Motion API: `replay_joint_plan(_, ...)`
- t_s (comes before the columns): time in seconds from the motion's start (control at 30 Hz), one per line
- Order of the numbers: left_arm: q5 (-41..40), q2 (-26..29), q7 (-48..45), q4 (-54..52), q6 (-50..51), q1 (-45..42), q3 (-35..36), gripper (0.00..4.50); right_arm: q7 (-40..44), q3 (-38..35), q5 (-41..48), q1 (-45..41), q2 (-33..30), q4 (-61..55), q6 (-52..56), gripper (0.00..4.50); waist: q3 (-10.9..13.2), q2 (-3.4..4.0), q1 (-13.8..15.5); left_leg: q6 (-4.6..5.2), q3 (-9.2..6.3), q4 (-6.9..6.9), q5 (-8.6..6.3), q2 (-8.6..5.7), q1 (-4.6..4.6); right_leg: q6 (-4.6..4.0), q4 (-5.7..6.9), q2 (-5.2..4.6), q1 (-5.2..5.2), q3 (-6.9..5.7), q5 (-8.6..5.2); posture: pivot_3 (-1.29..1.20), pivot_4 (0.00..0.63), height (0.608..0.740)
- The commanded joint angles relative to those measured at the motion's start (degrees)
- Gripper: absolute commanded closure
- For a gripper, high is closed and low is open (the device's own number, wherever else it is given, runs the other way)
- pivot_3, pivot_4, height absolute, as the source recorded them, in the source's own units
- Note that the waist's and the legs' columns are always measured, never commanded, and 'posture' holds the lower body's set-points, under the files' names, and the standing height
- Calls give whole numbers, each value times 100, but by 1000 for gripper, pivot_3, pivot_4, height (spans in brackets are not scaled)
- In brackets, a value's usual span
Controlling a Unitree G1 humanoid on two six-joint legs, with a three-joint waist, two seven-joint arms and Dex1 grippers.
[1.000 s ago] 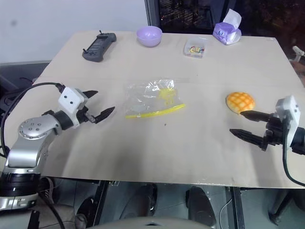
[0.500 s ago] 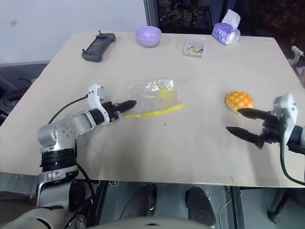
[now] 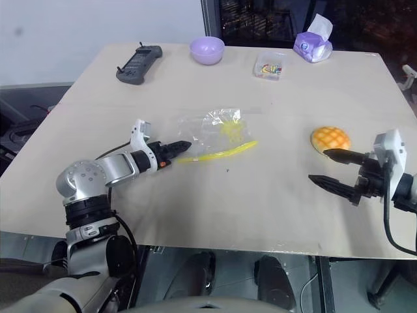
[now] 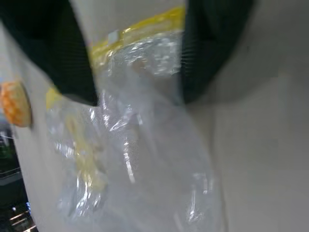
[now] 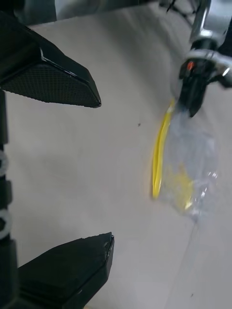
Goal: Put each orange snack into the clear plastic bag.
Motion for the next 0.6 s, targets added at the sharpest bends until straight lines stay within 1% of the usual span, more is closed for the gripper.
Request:
replay_joint_plan(0.03,13,-138,175,202,424,28,37,4108,151,-263,230,-53,-80,-231,-40,0,-1,-1,4,0,-1,0,0,0,0,0,0,0,1,-1,0,0,150,740)
replay_joint_plan(0.07,16,-167,217,222,456,8,92,4467,178,-256,243,-58,-84,-246,-55,0,-1,-1,6,0,-1,0,0,0,0,0,-1,0,2,-1,0,0,150,740)
replay_joint_plan(0.2,10,-247,290,266,510,-79,248,4467,243,-228,269,-101,-104,-230,-88,0,-1,-2,8,0,-3,1,0,-1,3,0,-3,-1,7,-4,0,0,150,740)
replay_joint_plan(0.37,-297,-534,309,220,604,-325,795,4467,274,-171,198,-147,-116,-155,-118,0,0,-2,12,-1,-4,1,1,-2,3,0,-4,-2,9,-4,0,0,150,740)
replay_joint_plan(0.47,-985,-822,133,-217,737,-640,1329,4467,251,-110,146,-179,-104,-144,-136,0,4,-10,17,-3,-6,2,2,-2,-2,0,-5,-3,8,-7,0,0,150,740)
replay_joint_plan(0.6,-1674,-1069,99,-600,1037,-761,1676,4467,176,26,88,-245,-47,-196,-144,0,9,-18,-28,-8,-10,8,4,-1,-8,0,-6,-2,7,-11,0,0,150,740)
